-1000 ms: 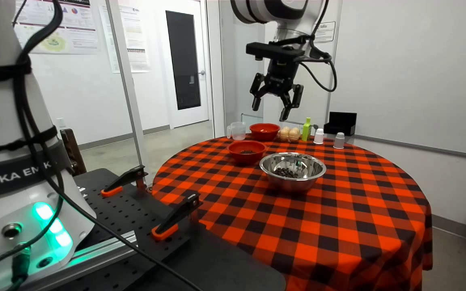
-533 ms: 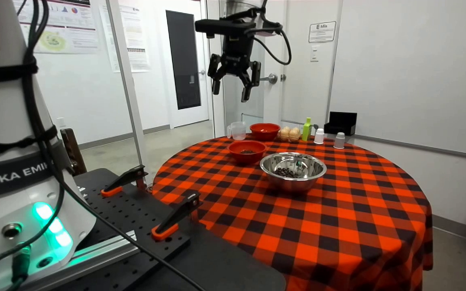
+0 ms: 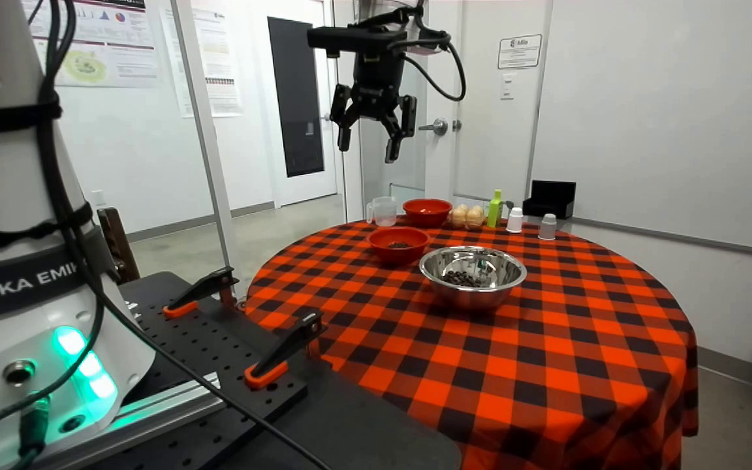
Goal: Pour the contents in the silver bowl into the red bowl
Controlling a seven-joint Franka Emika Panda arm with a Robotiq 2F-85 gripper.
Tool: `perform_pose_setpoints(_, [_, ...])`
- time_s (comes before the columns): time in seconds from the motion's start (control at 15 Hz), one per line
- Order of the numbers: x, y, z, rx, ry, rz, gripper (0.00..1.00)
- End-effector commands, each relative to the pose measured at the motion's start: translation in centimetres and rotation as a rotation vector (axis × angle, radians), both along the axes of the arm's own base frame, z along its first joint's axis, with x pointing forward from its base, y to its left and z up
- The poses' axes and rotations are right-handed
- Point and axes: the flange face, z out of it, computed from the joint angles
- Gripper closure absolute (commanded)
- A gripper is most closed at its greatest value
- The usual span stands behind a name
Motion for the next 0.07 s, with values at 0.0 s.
perform_pose_setpoints(0.0, [0.02, 0.01, 0.04, 0.0, 0.001, 0.0, 0.0])
